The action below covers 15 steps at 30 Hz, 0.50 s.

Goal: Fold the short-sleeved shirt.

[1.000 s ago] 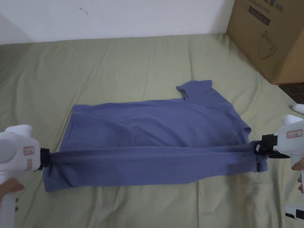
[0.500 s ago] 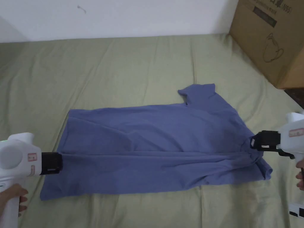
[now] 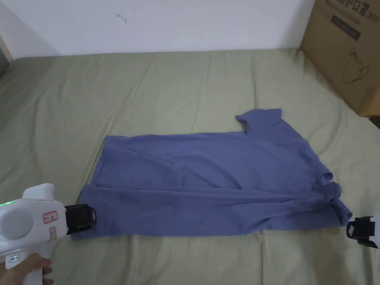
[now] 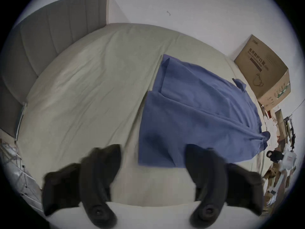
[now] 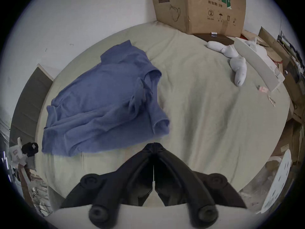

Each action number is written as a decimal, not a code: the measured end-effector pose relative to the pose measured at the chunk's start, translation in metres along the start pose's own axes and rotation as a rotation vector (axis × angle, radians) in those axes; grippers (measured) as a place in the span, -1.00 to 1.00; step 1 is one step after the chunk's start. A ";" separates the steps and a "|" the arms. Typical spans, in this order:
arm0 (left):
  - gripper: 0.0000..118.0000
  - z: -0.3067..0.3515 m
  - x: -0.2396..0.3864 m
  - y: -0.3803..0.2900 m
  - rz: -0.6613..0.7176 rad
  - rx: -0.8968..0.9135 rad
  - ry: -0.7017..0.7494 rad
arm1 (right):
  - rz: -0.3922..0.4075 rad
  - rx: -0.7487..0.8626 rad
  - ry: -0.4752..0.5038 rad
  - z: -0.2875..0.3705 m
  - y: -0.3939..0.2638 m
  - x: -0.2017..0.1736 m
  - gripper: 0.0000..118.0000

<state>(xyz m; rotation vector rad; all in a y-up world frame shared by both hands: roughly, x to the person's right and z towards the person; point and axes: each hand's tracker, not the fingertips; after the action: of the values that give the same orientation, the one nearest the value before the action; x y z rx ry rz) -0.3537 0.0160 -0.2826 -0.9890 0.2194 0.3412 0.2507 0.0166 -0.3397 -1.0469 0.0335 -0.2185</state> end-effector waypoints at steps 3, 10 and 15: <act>0.37 -0.032 0.004 -0.005 -0.016 -0.094 0.044 | 0.003 0.006 -0.002 0.001 -0.005 -0.003 -1.00; -0.87 -0.025 0.010 -0.009 -0.033 -0.029 0.030 | 0.049 0.034 0.014 0.002 -0.006 -0.010 -0.37; -0.88 -0.022 0.024 -0.010 -0.138 -0.044 0.073 | 0.102 0.036 -0.006 -0.012 0.009 -0.016 0.17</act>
<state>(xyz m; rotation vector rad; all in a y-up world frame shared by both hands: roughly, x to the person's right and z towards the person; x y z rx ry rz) -0.3286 -0.0033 -0.2945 -1.0557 0.2091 0.1842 0.2350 0.0136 -0.3549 -1.0067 0.0775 -0.1230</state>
